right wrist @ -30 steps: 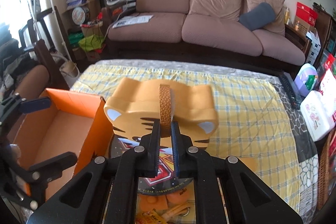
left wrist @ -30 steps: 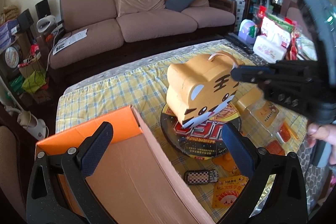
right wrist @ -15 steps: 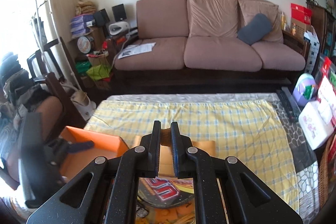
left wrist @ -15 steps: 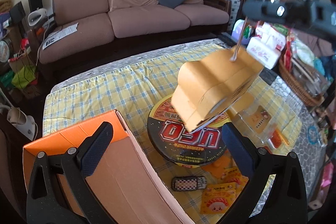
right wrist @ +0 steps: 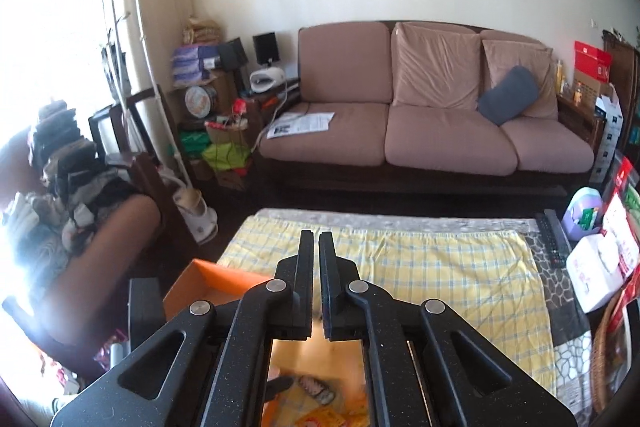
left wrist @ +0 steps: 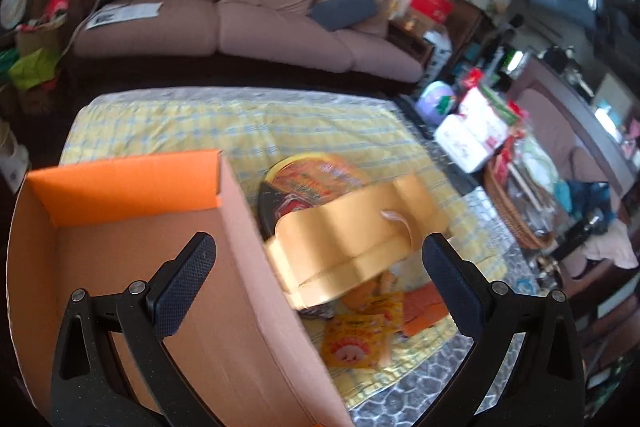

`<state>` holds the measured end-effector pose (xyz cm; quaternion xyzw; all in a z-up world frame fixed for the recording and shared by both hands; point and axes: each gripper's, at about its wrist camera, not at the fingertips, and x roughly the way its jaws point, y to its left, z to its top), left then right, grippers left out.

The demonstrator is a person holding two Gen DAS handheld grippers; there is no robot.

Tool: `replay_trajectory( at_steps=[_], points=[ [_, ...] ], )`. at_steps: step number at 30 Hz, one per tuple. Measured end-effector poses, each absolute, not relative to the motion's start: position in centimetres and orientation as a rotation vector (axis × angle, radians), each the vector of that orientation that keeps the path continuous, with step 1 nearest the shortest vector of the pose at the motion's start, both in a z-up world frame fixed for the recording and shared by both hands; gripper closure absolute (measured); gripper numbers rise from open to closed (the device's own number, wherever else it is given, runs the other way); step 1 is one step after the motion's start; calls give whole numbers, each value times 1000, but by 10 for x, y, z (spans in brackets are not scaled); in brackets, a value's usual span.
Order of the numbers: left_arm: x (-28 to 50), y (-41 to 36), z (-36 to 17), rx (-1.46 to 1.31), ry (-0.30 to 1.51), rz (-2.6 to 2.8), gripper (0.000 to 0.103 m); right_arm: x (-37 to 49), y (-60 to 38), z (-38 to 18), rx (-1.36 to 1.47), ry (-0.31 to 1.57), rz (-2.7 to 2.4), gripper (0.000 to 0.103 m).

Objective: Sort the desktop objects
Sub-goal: 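Grasp the tiger tin's handle loop with the right tool and lift it, then lower the tiger tin onto the table edge and open the right tool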

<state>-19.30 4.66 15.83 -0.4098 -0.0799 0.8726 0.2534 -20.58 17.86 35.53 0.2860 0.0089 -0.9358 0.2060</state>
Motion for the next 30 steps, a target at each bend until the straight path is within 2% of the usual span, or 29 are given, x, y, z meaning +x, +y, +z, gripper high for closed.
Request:
replay_trajectory(
  at_steps=[2, 4, 7, 9, 10, 11, 15, 17, 21, 24, 30],
  points=[
    [-194, 44, 154, -1154, -199, 2372, 0, -209, 169, 331, 926, 85, -2618, 101],
    [-190, 40, 157, -1148, -179, 2361, 0, -212, 174, 296, 1085, 53, -2584, 99],
    [-180, 42, 173, -1100, -47, 2351, 0, -201, 193, 260, 1159, 39, -2575, 96],
    [-168, 50, 178, -1071, 94, 2322, 0, -192, 208, 245, 1177, 6, -2573, 81],
    [-164, 55, 179, -1072, 134, 2315, 0, -187, 218, 236, 1191, 8, -2570, 64],
    [-157, 59, 178, -1076, 183, 2309, 0, -184, 224, 230, 1206, 18, -2564, 52],
    [-120, 74, 164, -1114, 278, 2231, 0, -159, 250, 198, 1266, 20, -2534, 44],
    [-98, 82, 158, -1104, 299, 2207, 0, -144, 262, 179, 1296, -14, -2503, 36],
    [-40, 91, 144, -1057, 330, 2175, 0, -115, 276, 143, 1324, -135, -2416, 34],
    [-3, 96, 130, -1045, 339, 2175, 0, -106, 273, 132, 1318, -74, -2390, 22],
    [24, 114, 95, -1069, 316, 2214, 0, -101, 262, 133, 1237, 120, -2364, 14]
  ],
)
